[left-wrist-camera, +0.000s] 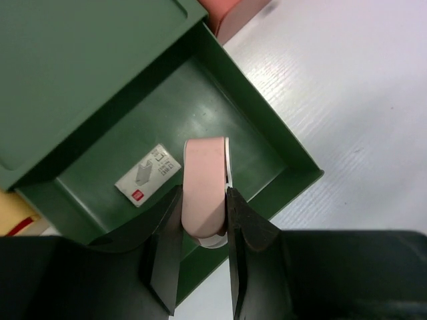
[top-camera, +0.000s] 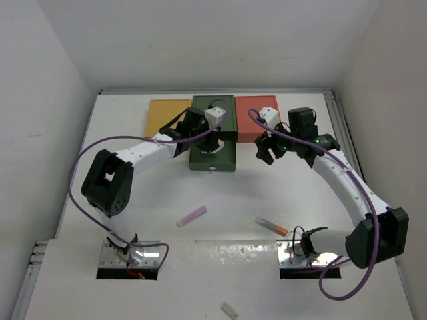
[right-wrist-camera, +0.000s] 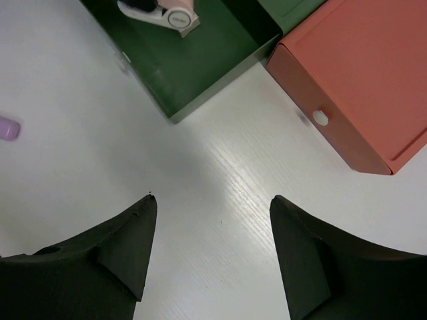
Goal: Sort the stationery into containers
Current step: Place the stapler in the drawer.
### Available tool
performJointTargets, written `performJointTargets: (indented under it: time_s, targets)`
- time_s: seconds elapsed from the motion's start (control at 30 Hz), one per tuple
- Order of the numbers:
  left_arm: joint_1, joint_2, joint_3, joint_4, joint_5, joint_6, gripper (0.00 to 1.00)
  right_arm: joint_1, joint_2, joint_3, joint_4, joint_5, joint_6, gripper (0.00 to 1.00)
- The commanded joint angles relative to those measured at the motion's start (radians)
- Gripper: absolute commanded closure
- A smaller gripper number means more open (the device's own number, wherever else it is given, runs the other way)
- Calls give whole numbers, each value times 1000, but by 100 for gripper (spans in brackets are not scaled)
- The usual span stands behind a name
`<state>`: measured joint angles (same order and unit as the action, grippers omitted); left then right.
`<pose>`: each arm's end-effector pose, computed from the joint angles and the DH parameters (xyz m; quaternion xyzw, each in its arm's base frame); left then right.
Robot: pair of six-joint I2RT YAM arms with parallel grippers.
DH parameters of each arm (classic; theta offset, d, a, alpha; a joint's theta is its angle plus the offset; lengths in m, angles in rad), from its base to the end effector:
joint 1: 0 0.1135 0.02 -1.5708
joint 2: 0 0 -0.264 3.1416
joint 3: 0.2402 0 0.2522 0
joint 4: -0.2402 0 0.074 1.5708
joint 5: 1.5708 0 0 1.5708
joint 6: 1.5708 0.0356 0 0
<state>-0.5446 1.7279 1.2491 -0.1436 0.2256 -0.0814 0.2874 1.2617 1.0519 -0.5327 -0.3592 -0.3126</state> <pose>0.3335 -0.2113 0.2513 0.2529 0.8486 -0.2350 0.4008 0.2562 0.0888 0.3001 -0.3349 0.8393 0.1585 0.3980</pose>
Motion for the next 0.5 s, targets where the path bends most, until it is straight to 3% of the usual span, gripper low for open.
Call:
performJointTargets:
  time_s: [0.0, 0.47]
  targets:
    - [-28, 38, 27, 58, -78, -23, 100, -22, 10, 39, 43, -53, 30, 32]
    - [-83, 232, 104, 236, -221, -107, 100, -47, -21, -33, 65, -80, 9, 32]
